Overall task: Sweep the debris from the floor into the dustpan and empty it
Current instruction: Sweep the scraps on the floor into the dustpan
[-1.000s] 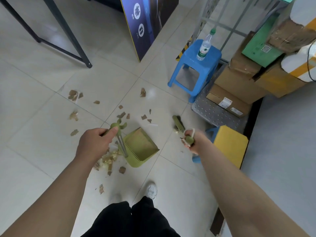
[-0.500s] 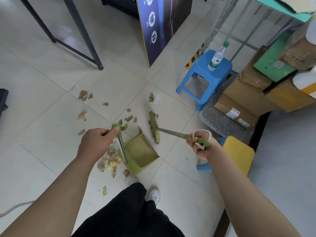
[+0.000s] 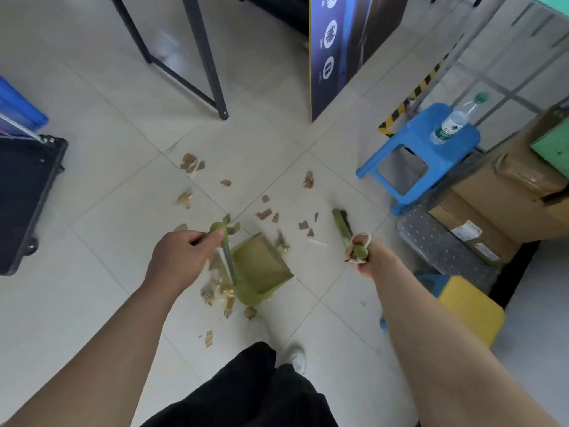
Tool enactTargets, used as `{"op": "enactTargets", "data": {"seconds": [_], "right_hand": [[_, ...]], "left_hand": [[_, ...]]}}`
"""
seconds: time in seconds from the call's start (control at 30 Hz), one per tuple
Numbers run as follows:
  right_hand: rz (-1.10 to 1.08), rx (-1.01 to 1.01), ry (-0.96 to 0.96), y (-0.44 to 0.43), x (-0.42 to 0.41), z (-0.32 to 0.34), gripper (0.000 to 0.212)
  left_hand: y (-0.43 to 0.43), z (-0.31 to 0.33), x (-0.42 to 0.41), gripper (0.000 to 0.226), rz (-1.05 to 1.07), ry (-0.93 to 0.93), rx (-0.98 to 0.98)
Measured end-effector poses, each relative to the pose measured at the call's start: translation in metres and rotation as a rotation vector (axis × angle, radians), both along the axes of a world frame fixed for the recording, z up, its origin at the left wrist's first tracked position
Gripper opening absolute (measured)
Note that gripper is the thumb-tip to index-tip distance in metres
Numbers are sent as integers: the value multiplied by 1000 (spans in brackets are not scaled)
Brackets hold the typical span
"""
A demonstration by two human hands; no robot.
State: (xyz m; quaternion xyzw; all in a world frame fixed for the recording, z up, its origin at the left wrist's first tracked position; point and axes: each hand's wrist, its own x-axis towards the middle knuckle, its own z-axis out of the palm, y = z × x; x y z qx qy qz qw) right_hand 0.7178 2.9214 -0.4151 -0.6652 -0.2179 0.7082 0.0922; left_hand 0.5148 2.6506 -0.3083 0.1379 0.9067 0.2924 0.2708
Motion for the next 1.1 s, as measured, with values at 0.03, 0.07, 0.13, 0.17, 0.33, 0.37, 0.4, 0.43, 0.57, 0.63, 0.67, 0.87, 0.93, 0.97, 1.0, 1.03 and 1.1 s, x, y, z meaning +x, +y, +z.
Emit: {"op": "enactTargets", "data": {"seconds": [0.03,0.07,0.13,0.17,0.33,0.37,0.4,0.43,0.57,0.63,0.67,0.87,0.93,0.97,1.0,1.03,1.1], "right_hand": [[2,-17,20,-10,-9,-4,29],[12,-35,47,-20,-18,-6,28],[73,-58,66,-39,-30,-5,25],[119,-63,56,-47,-35,-3,23],[251,-88,30,-59,-44,18,22],[276,-93,34,-56,-45,24,23],[289,-97,53,-51,-45,28,23],[279,-108,79,-44,-45,33,23],[229,-161,178,-14,-48,50,20],[217,-162,205,3,-50,56,17],[207,-159,207,12,-52,59,16],[262,-54,133,93,-75,69,22],[331,-16,90,126,-88,68,25],[368,2,71,143,-95,66,26],[407,14,59,159,-102,64,27],[442,22,51,173,-110,60,28],[494,33,20,199,-125,50,28]], "left_hand": [[-2,0,-3,68,6,1,-2],[-5,1,-6,67,14,0,-3],[-8,3,-12,66,33,-2,-7],[-10,4,-15,66,40,-4,-9],[-11,13,-28,69,54,-4,-19],[-10,16,-30,70,58,-5,-15],[-10,18,-32,72,65,-7,-9],[-9,20,-33,72,75,-8,-5],[-1,28,-41,60,120,-8,8],[7,31,-44,57,142,-4,16],[11,31,-45,54,152,-7,23],[50,23,-40,59,273,-22,55],[67,18,-35,61,328,-14,58],[76,16,-33,59,356,-16,55],[85,15,-30,56,385,-20,53],[93,13,-27,52,415,-26,56],[105,11,-21,44,480,-30,57]]}}
